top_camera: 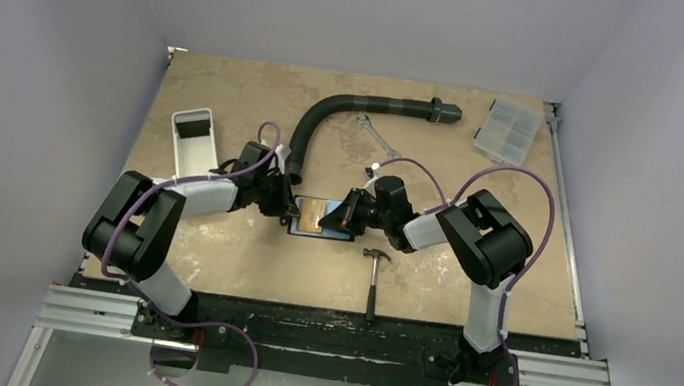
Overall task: Put the credit cards into the card holder
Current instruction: Insert the credit card into the card holder.
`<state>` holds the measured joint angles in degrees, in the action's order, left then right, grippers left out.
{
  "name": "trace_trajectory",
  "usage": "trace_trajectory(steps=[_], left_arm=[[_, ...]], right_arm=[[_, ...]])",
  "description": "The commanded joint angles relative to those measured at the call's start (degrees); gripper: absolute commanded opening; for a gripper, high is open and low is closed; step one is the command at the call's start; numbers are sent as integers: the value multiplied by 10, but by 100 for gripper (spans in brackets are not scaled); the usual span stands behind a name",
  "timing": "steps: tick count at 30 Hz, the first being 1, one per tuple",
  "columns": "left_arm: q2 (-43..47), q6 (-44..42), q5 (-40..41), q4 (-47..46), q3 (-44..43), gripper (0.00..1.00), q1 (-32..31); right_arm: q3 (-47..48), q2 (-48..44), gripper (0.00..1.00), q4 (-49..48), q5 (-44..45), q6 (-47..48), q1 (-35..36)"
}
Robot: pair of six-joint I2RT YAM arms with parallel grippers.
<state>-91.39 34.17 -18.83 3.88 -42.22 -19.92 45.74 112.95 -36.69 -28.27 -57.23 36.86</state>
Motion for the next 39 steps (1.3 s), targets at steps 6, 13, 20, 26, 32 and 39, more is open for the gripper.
trace_trajectory(steps=[6,13,20,26,32,39], left_arm=[[8,14,-3,8,29,0,-3],[38,16,0,35,10,6,-1],[85,11,22,85,-21,20,22],[62,-1,39,94,-10,5,22],[32,10,38,49,20,0,20],[12,13,35,33,31,0,12]], right_arm=[[-4,34,0,-69,-11,-53,7],[-6,32,0,-64,-20,-54,10],[-5,37,0,-42,-18,-33,4],[-2,35,0,-36,-19,-23,4],[16,32,0,-5,-19,9,3],[35,33,0,19,-16,28,8]])
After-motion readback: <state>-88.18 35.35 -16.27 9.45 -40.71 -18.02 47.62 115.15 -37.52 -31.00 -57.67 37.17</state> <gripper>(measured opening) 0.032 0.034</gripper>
